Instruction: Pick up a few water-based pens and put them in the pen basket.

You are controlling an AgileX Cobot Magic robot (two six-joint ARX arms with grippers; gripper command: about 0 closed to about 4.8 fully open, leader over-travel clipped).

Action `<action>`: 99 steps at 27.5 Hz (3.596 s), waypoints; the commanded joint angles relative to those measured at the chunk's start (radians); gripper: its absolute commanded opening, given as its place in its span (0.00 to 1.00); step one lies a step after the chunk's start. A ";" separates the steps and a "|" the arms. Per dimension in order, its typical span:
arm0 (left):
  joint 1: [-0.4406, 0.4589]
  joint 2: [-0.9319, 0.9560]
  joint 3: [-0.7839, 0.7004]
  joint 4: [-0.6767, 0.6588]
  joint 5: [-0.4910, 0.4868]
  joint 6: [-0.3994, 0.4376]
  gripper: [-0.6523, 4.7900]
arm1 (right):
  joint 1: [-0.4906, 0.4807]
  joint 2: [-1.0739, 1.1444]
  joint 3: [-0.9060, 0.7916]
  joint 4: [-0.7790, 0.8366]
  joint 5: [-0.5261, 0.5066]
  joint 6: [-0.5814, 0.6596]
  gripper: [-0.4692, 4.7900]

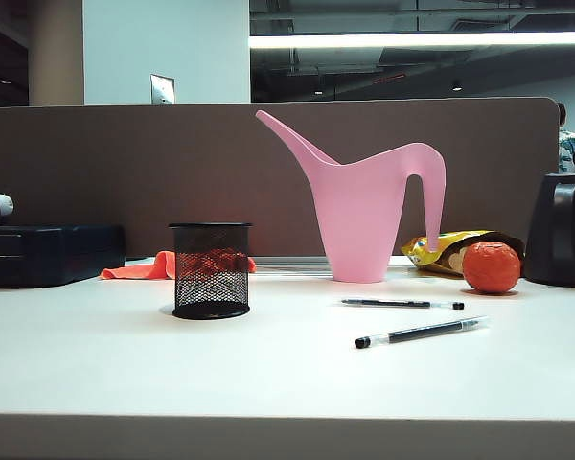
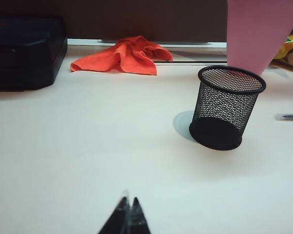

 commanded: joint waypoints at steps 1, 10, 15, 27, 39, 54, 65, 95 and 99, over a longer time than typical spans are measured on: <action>0.000 0.000 0.002 0.013 0.005 0.002 0.11 | 0.000 -0.001 0.001 0.017 0.000 0.003 0.09; 0.000 0.000 0.002 0.013 0.005 0.002 0.11 | 0.000 -0.001 0.001 0.017 0.000 0.003 0.09; 0.000 0.000 0.002 0.013 0.005 0.002 0.11 | 0.000 -0.001 0.001 0.017 0.000 0.003 0.09; 0.000 0.000 0.002 0.013 0.005 0.002 0.11 | 0.003 0.001 0.070 -0.010 -0.004 0.169 0.08; 0.000 0.000 0.002 0.013 0.005 0.002 0.11 | 0.003 0.018 0.263 -0.270 -0.121 0.226 0.08; 0.000 0.000 0.002 0.012 0.005 0.002 0.11 | 0.047 0.500 0.458 -0.272 -0.294 0.309 0.09; 0.000 0.000 0.002 0.012 0.005 0.002 0.11 | 0.273 0.771 0.530 -0.165 -0.286 0.285 0.43; 0.000 0.001 0.002 -0.011 0.004 0.002 0.11 | 0.402 1.202 0.590 -0.087 -0.218 0.045 0.74; 0.000 0.000 0.002 -0.011 0.005 0.002 0.11 | 0.402 1.250 0.630 -0.093 -0.219 0.070 0.73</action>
